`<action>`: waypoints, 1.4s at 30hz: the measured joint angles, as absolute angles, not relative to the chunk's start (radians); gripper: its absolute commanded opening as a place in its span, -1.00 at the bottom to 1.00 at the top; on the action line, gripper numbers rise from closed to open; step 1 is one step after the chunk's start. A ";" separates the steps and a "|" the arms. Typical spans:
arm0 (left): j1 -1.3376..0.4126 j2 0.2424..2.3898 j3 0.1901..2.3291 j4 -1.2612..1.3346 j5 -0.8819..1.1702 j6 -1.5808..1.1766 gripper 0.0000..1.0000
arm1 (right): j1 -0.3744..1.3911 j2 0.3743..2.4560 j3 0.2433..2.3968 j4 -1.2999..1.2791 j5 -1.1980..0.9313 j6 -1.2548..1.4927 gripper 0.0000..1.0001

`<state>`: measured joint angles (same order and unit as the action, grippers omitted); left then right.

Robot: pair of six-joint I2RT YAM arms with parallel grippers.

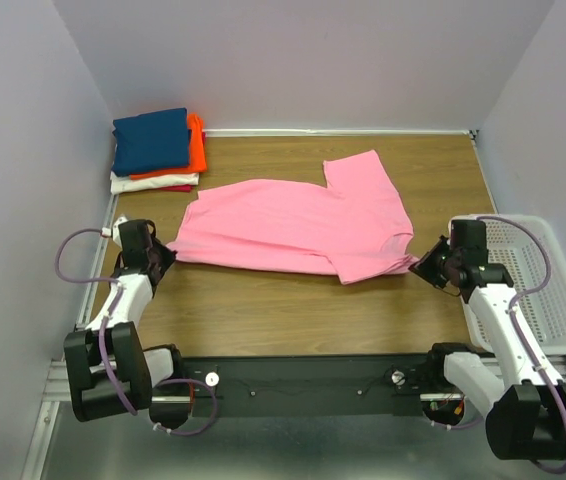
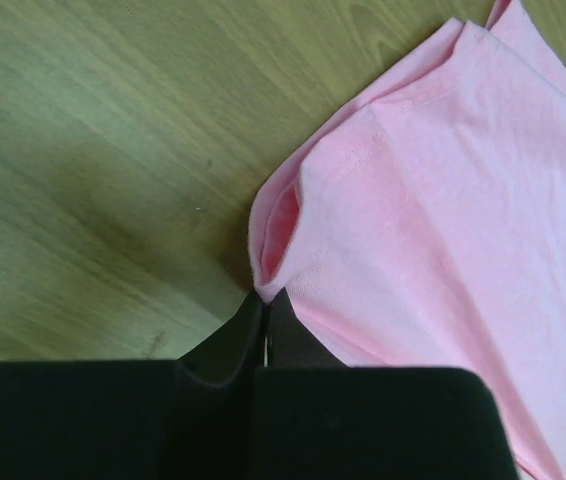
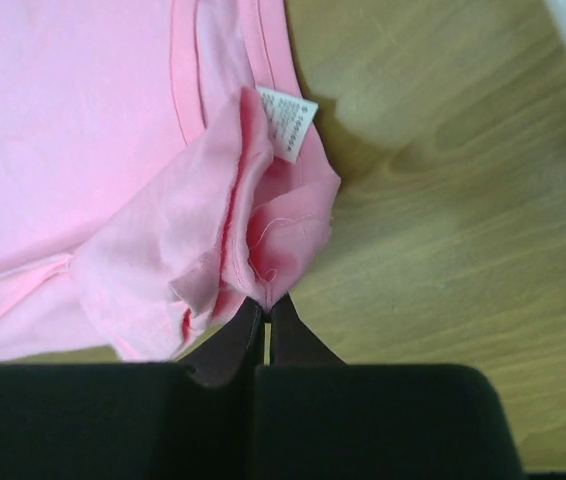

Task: Fold and stack the t-shirts
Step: Fold the tshirt

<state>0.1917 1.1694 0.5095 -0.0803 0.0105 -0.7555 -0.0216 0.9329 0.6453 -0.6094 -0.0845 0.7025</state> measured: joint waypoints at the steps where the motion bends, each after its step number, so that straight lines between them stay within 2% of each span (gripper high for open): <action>1: 0.196 1.166 0.505 -0.084 0.011 -0.751 -0.69 | -0.022 0.922 0.635 -0.621 -0.097 0.708 -0.77; 2: 0.197 1.165 0.500 -0.087 0.011 -0.749 -0.59 | -0.022 0.912 0.625 -0.635 -0.109 0.715 -0.64; 3: 0.197 1.165 0.495 -0.089 0.014 -0.748 -0.35 | -0.022 0.904 0.620 -0.644 -0.120 0.717 -0.50; 4: 0.197 1.165 0.490 -0.091 0.017 -0.744 -0.26 | -0.022 0.896 0.616 -0.653 -0.130 0.725 -0.23; 6: 0.199 1.165 0.481 -0.094 0.025 -0.742 -0.17 | -0.022 0.879 0.615 -0.664 -0.145 0.735 0.03; 8: 0.201 1.161 0.478 -0.097 0.038 -0.741 -0.16 | -0.022 0.868 0.615 -0.670 -0.153 0.723 0.10; 17: 0.190 1.010 0.543 -0.103 0.106 -0.700 -0.05 | -0.010 0.879 0.622 -0.637 -0.187 0.680 0.07; 21: 0.123 0.999 0.627 -0.098 0.121 -0.664 -0.04 | 0.117 0.941 0.622 -0.597 -0.119 0.692 0.01; 25: -0.027 1.075 0.745 -0.100 0.120 -0.593 -0.04 | 0.246 1.006 0.622 -0.580 0.005 0.729 -0.03; 32: -0.312 1.161 0.815 -0.100 0.115 -0.532 -0.04 | 0.254 0.984 0.615 -0.577 0.157 0.786 -0.05; 42: -0.723 1.382 0.827 -0.043 0.121 -0.566 -0.05 | 0.254 0.951 0.535 -0.577 0.176 0.857 -0.07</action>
